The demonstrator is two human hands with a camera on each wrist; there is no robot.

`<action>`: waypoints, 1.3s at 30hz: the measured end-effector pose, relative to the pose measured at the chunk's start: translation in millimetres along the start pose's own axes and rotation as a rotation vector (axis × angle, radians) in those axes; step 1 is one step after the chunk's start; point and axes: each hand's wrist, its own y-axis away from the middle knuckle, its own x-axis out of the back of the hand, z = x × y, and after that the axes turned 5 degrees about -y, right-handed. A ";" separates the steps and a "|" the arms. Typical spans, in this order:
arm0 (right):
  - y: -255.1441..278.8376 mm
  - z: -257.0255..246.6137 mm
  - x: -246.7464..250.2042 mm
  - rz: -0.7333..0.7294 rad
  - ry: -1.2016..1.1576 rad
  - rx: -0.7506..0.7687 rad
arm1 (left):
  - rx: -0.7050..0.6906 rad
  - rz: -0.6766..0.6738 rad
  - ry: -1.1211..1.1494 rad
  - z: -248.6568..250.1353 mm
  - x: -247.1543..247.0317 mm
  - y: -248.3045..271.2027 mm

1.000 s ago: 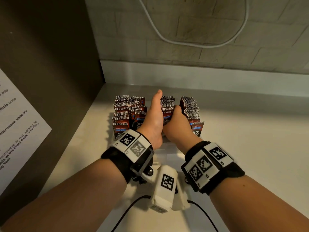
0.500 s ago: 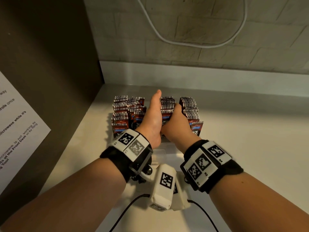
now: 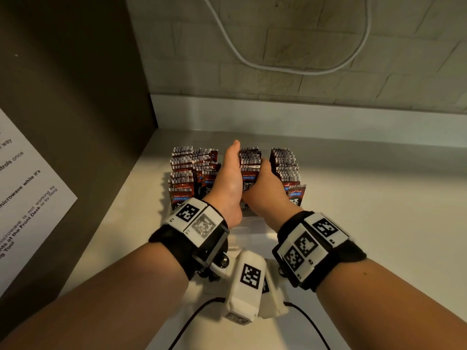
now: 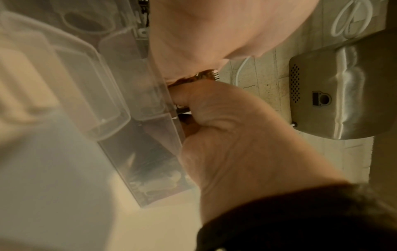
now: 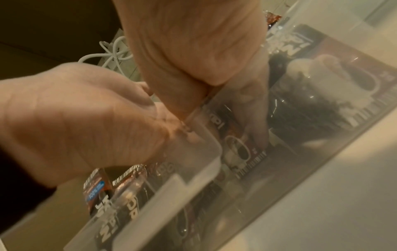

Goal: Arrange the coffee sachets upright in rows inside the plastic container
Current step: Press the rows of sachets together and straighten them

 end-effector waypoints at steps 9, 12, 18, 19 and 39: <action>0.3 0.1 -2.5 -0.025 -0.013 -0.012 | 0.005 -0.012 0.009 1.8 -0.8 1.1; -0.7 0.3 -3.9 -0.029 -0.016 -0.022 | 0.024 0.000 0.017 2.5 -1.2 0.2; -2.5 1.8 -3.0 -0.036 -0.055 -0.027 | 0.040 -0.002 0.010 5.3 -3.1 3.8; -2.2 2.2 -2.7 -0.038 -0.058 -0.028 | 0.043 -0.004 0.013 5.0 -3.1 3.6; -0.9 -0.8 0.8 -0.058 -0.057 -0.053 | 0.067 0.020 0.003 6.9 -3.2 -1.5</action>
